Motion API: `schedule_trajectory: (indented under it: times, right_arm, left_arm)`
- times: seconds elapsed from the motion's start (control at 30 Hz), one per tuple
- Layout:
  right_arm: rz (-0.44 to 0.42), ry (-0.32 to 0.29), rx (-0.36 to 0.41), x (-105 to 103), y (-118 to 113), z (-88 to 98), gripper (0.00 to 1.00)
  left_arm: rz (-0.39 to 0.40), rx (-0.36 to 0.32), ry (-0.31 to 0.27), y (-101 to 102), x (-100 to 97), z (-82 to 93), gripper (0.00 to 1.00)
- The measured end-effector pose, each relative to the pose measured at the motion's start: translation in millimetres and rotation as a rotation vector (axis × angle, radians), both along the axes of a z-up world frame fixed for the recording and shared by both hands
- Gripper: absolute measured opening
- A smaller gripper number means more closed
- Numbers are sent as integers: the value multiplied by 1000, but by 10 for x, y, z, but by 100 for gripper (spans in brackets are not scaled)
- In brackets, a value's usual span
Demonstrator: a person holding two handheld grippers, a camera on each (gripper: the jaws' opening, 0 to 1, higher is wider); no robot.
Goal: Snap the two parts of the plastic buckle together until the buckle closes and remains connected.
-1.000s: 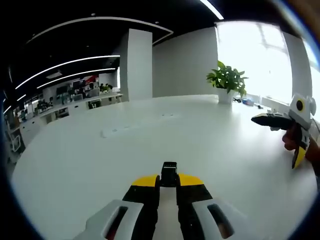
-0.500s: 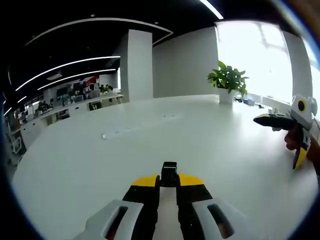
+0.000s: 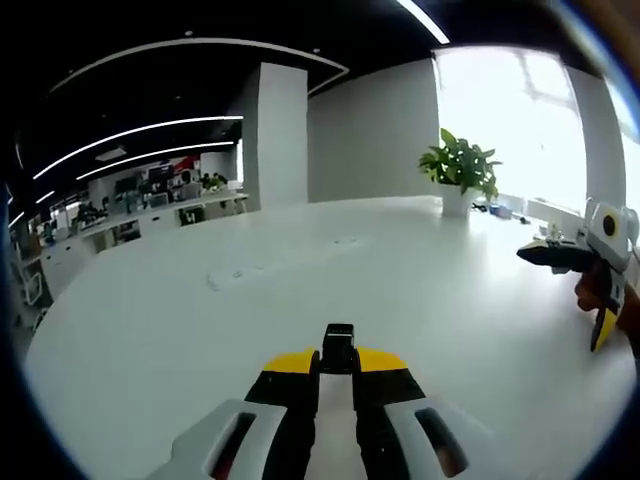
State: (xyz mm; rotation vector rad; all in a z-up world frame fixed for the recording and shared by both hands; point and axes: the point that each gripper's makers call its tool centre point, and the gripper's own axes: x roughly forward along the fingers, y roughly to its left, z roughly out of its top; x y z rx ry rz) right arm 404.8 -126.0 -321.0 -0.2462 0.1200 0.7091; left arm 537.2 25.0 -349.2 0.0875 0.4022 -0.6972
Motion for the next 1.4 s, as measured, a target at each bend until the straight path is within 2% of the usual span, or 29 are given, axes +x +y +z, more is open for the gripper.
schedule_trajectory:
  times: [0.27,0.37,0.7,0.8,0.87,1.23,1.4]
  right_arm:
    - [7,13,7,-15,30,-11,97]
    - [26,18,39,-61,71,25,97]
    - [20,8,25,-92,78,27,96]
    - [19,-18,36,-102,70,95,92]
    - [22,-20,71,-104,85,142,93]
    - [51,17,74,-134,162,81,98]
    - [19,74,-2,-67,94,-140,100]
  left_arm:
    - [-6,23,-1,-28,35,-43,10]
    - [-14,26,0,-54,40,-46,10]
    - [-19,25,2,-113,114,-50,10]
    - [-22,23,3,-143,138,-48,10]
    - [-25,26,6,-160,162,-56,10]
    - [-30,38,3,-183,252,-48,11]
    - [-22,38,12,-165,326,-73,11]
